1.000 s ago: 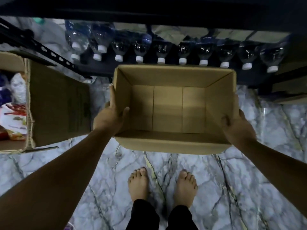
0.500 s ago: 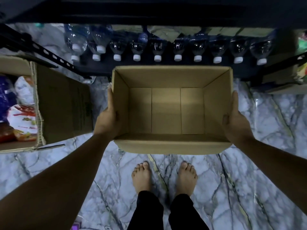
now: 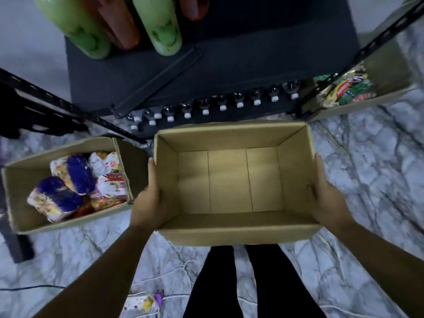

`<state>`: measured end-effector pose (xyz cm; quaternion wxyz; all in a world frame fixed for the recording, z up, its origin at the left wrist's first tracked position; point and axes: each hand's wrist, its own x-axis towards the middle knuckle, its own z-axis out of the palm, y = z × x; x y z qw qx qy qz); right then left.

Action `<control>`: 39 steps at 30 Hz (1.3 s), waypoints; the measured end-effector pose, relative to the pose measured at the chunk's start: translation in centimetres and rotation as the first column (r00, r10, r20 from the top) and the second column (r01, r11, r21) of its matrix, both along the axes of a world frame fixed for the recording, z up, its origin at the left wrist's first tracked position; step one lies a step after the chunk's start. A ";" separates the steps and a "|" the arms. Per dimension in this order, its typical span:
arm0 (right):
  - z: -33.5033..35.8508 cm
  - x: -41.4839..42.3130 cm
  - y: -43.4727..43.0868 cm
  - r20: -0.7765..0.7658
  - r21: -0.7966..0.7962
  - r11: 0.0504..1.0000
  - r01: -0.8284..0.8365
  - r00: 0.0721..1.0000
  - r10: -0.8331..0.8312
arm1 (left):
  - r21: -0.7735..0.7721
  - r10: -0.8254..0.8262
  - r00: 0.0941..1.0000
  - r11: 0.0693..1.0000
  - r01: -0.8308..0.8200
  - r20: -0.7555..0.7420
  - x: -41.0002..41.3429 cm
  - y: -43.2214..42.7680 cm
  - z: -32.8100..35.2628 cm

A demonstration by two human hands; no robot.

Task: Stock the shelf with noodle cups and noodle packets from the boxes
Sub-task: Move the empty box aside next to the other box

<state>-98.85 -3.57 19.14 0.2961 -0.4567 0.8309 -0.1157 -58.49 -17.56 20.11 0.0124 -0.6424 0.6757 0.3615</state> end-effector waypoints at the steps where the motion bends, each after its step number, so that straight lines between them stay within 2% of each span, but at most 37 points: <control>1: 1.2 0.4 1.0 -0.002 -0.027 1.000 0.007 1.000 -0.007 | 0.005 -0.002 1.000 1.000 0.002 -0.012 0.2 0.5 1.8; 4: 4.8 1.5 3.5 -0.025 -0.084 0.996 0.026 0.999 -0.028 | -0.015 0.004 0.999 1.000 -0.004 -0.049 0.8 2.3 7.2; 7: 7.9 2.5 5.2 -0.066 -0.128 0.991 0.047 0.996 -0.056 | -0.054 -0.033 0.999 0.998 0.033 -0.006 2.3 3.5 9.9; 14: 14.2 3.5 8.4 -0.036 -0.170 0.979 0.113 0.992 -0.121 | -0.113 -0.094 0.995 0.989 0.096 0.025 2.1 3.6 16.6; 23: 18.5 5.7 13.2 -0.007 -0.152 0.920 0.360 0.931 -0.365 | -0.140 -0.345 0.938 0.929 0.343 0.009 -0.2 -0.4 20.2; 27: 19.2 9.1 14.9 -0.001 -0.114 0.854 0.507 0.860 -0.511 | -0.171 -0.535 0.842 0.838 0.518 -0.072 -0.8 -3.8 19.7; 33: 19.7 16.9 16.8 -0.004 -0.113 0.692 0.713 0.696 -0.718 | -0.148 -0.694 0.714 0.719 0.679 -0.092 -1.6 -7.5 18.9; 39: 20.7 25.0 19.7 -0.027 -0.143 0.496 0.856 0.498 -0.867 | -0.127 -0.868 0.496 0.494 0.860 -0.017 -3.7 -9.2 19.4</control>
